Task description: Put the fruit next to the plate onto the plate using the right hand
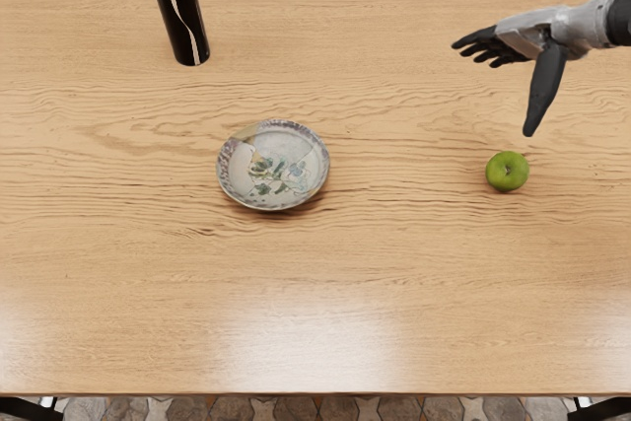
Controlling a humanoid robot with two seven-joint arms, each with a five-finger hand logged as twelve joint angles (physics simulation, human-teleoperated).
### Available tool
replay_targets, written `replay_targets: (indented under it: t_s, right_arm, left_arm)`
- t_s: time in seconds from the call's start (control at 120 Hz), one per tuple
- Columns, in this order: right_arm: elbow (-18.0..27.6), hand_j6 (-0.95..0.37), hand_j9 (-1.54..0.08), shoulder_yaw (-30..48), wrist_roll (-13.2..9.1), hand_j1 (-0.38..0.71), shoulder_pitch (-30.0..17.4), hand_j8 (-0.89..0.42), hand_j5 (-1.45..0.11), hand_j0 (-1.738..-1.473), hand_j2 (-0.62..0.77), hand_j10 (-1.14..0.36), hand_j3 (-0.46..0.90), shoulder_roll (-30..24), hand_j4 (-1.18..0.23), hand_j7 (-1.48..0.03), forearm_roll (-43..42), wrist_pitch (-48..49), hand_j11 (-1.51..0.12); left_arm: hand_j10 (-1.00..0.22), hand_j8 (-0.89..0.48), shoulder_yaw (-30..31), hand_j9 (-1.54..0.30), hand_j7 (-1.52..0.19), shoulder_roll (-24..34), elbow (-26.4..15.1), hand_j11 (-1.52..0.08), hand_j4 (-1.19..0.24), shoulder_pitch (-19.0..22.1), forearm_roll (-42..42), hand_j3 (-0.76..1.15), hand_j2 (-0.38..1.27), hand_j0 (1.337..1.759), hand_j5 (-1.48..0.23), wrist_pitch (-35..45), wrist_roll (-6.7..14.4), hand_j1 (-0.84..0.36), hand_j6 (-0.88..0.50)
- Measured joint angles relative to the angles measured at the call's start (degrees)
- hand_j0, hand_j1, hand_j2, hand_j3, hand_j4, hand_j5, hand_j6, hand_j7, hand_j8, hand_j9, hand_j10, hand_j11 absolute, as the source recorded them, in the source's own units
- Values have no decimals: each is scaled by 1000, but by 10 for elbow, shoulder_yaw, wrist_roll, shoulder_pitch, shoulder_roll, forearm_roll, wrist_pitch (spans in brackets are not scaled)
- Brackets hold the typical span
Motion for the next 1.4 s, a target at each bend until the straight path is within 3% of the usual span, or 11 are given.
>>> replay_targets:
  t_s: [0.125, 0.208, 0.25, 0.325, 0.367, 0.433, 0.508, 0.658, 0.867, 1.242, 1.4]
  right_arm:
    - [15, -33, -38, 15, -6, -315, 3, -32, -38, -1658, -5, -31, 0, -4, -32, -38, 2, 0, -38]
    - [78, -33, -38, 43, -44, -315, 17, -32, -38, -1658, -6, -31, 0, -42, -32, -37, 3, 0, -38]
    - [120, -33, -38, 59, -78, -315, 20, -32, -38, -1658, -6, -31, 0, -65, -32, -38, 0, 0, -38]
    - [174, -33, -38, 93, -192, -315, 17, -32, -38, -1658, -6, -31, 0, -90, -32, -38, 2, 0, -38]
    - [193, -33, -38, 112, -238, -315, 14, -33, -38, -1658, -6, -31, 0, -98, -32, -38, 2, 0, -38]
    - [238, -34, -39, 130, -283, -314, 11, -33, -39, -1658, -6, -32, 0, -116, -33, -39, -7, 0, -39]
    - [281, -36, -40, 142, -308, -313, -4, -35, -40, -1658, -6, -34, 0, -119, -34, -40, -19, 0, -40]
    - [317, -37, -41, 154, -327, -312, -31, -36, -42, -1658, -6, -35, 0, -96, -36, -41, -94, -41, -41]
    - [322, -38, -42, 157, -331, -312, -75, -37, -42, -1658, -6, -35, 0, -78, -36, -41, -176, -165, -42]
    - [364, -40, -43, 157, -332, -311, -152, -38, -43, -1658, -5, -37, 0, -91, -38, -42, -217, -260, -43]
    - [334, -42, -45, 156, -332, -310, -178, -40, -45, -1658, -5, -38, 0, -60, -39, -44, -244, -297, -45]
  left_arm:
    - [-245, -245, 0, -318, -318, 0, 0, -318, -245, 0, 0, 0, 49, 1658, -318, 0, 0, 55, -245]
    - [-245, -245, 0, -318, -318, 0, 0, -318, -245, 0, 0, 0, 49, 1658, -318, 0, 0, 55, -245]
    - [-245, -245, 0, -318, -318, 0, 0, -318, -245, 0, 0, 0, 49, 1658, -318, 0, 0, 55, -245]
    - [-245, -245, 0, -318, -318, 0, 0, -318, -245, 0, 0, 0, 49, 1658, -318, 0, 0, 55, -245]
    - [-245, -245, 0, -318, -318, 0, 0, -318, -245, 0, 0, 0, 49, 1658, -318, 0, 0, 55, -245]
    - [-245, -245, 0, -318, -318, 0, 0, -318, -245, 0, 0, 0, 49, 1658, -318, 0, 0, 55, -245]
    - [-245, -245, 0, -318, -318, 0, 0, -318, -245, 0, 0, 0, 49, 1658, -318, 0, 0, 55, -245]
    - [-245, -245, 0, -318, -318, 0, 0, -318, -245, 0, 0, 0, 49, 1658, -318, 0, 0, 55, -245]
    - [-245, -245, 0, -318, -318, 0, 0, -318, -245, 0, 0, 0, 49, 1658, -318, 0, 0, 55, -245]
    - [-245, -245, 0, -318, -318, 0, 0, -318, -245, 0, 0, 0, 49, 1658, -318, 0, 0, 55, -245]
    - [-245, -245, 0, -318, -318, 0, 0, -318, -245, 0, 0, 0, 49, 1658, -318, 0, 0, 55, -245]
